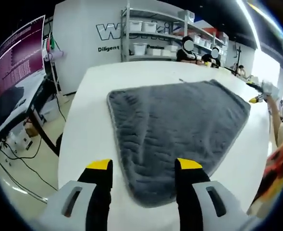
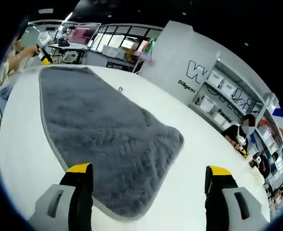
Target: Fold the towel on the table until its edges align and the towel forms a compact rectangular stack.
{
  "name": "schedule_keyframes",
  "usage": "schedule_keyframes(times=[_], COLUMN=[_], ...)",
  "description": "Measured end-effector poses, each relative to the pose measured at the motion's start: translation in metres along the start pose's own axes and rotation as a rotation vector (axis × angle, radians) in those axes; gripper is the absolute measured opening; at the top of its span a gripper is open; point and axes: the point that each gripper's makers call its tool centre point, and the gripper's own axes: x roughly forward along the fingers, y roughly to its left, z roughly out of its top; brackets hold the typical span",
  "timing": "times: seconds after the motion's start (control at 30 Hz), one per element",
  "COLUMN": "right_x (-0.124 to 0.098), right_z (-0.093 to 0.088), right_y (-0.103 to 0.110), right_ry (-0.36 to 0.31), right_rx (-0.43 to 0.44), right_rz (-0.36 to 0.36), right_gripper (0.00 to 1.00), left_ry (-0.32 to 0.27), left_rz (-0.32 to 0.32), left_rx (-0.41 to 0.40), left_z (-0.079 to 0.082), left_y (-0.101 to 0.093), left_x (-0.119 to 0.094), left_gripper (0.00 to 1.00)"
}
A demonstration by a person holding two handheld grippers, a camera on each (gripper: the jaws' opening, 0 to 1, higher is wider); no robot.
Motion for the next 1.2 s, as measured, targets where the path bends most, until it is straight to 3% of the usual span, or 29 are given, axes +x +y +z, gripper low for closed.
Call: schedule_keyframes(times=[0.1,0.23,0.33,0.43,0.6,0.83,0.97,1.1,1.2], right_x=[-0.006,-0.015,-0.02,-0.019,-0.01,0.003,0.008,0.012,0.011], right_z=[0.002,-0.004,-0.013,-0.025,-0.052,-0.074,-0.076,-0.08,-0.081], right_y=[-0.003,-0.012,-0.015,-0.011,-0.01,-0.006,-0.002,0.004,0.003], right_ry=[-0.031,-0.022,0.008,0.048,0.124,0.191,0.2,0.22,0.225], right_rx=[0.098,0.162,0.227,0.239,0.305,0.347,0.367,0.373,0.4], right_rz=[0.007,-0.017,-0.027,-0.011,-0.005,0.017,0.04,0.063,0.058], right_gripper=[0.9,0.66,0.52,0.37,0.29,0.24,0.21,0.12,0.05], left_ry=[-0.062,-0.126,-0.14,-0.165,-0.211,-0.219,-0.185,-0.171,-0.19], left_rz=[-0.018,-0.024,-0.016,0.018,0.065,0.052,0.063,0.083,0.074], left_rx=[-0.016,-0.012,0.004,0.056,0.095,0.091,0.109,0.131,0.1], left_z=[0.013,0.024,0.027,0.029,0.035,0.028,0.017,0.014,0.014], left_y=[-0.008,-0.016,-0.02,-0.021,-0.016,-0.014,-0.012,-0.009,-0.007], left_x=[-0.004,-0.007,-0.007,-0.006,-0.009,-0.004,0.006,0.01,0.009], left_gripper=[0.58,0.64,0.69,0.74,0.94,0.99,0.99,0.99,0.99])
